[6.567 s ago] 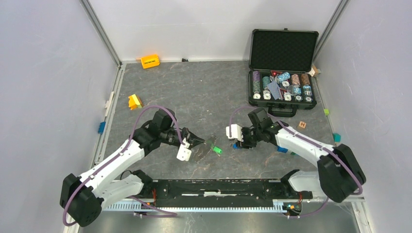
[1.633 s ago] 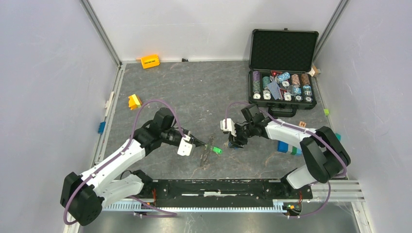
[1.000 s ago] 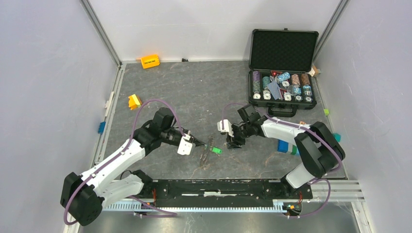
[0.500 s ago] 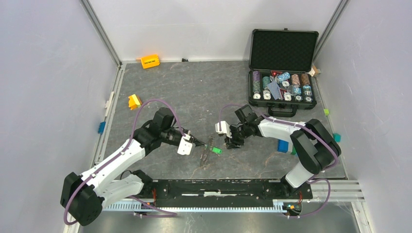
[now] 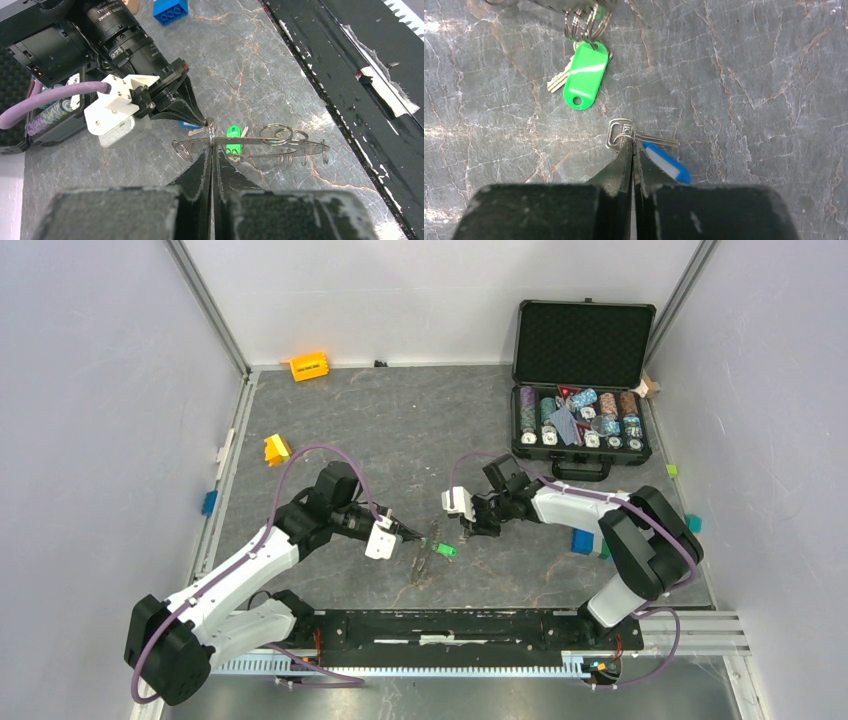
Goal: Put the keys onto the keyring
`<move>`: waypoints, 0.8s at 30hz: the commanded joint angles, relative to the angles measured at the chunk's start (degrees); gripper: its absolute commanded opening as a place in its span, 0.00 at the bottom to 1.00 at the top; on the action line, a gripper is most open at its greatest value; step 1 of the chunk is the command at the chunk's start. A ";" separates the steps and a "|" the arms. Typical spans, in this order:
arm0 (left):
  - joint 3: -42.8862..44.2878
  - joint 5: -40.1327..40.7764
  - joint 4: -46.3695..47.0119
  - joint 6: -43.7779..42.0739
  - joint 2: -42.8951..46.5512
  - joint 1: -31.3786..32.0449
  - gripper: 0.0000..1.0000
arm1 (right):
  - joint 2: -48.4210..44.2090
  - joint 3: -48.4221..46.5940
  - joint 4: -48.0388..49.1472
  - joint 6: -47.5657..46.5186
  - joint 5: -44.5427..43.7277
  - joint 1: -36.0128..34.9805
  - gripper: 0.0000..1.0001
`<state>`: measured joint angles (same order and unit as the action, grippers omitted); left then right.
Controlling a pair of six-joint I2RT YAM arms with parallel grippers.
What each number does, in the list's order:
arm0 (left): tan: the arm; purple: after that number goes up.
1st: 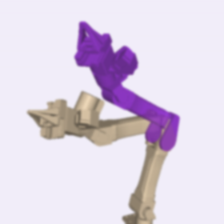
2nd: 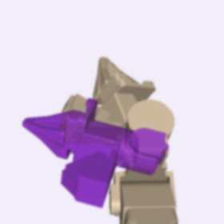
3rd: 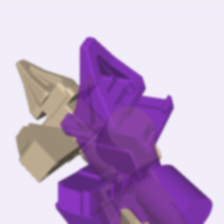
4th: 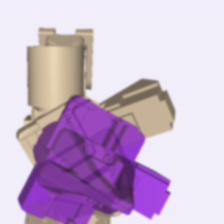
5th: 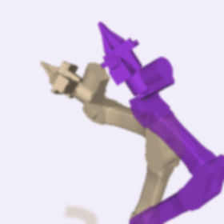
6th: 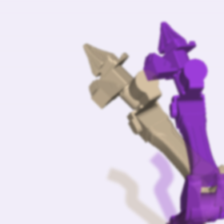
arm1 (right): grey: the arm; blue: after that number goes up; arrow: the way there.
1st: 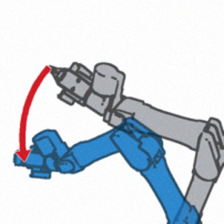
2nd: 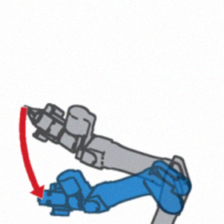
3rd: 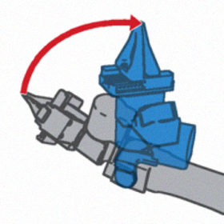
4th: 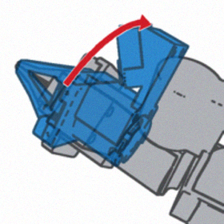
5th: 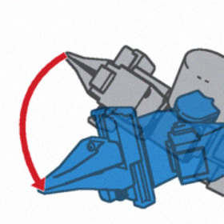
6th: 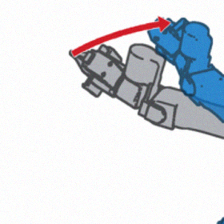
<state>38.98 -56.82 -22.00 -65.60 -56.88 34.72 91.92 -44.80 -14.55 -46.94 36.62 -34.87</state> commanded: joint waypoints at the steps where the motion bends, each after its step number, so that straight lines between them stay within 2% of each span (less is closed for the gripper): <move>1: 0.26 -1.38 2.93 1.49 0.86 -0.23 0.02 | -2.22 0.41 1.08 1.20 -1.78 -0.17 0.01; 13: 0.40 -1.70 2.92 1.45 0.79 -0.25 0.02 | -6.36 0.13 -0.46 0.95 -0.62 1.23 0.01; 16: 0.40 -1.78 2.93 1.41 0.64 -0.21 0.02 | -4.44 -1.01 -1.85 0.00 0.86 1.19 0.21; 18: 0.31 -1.75 2.78 1.37 0.76 -0.24 0.02 | -2.77 -1.88 -2.84 -0.85 1.87 0.99 0.30; 20: 0.39 -1.50 2.17 0.96 0.70 -0.22 0.02 | -1.58 -2.35 -3.36 -1.92 2.30 0.62 0.38; 24: 0.00 -0.79 1.61 0.40 1.09 -0.41 0.02 | -0.09 -2.83 -3.92 -3.29 2.23 -0.10 0.46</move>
<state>38.98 -56.82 -21.74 -65.60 -56.88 34.72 90.63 -45.34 -17.26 -47.72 37.06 -34.15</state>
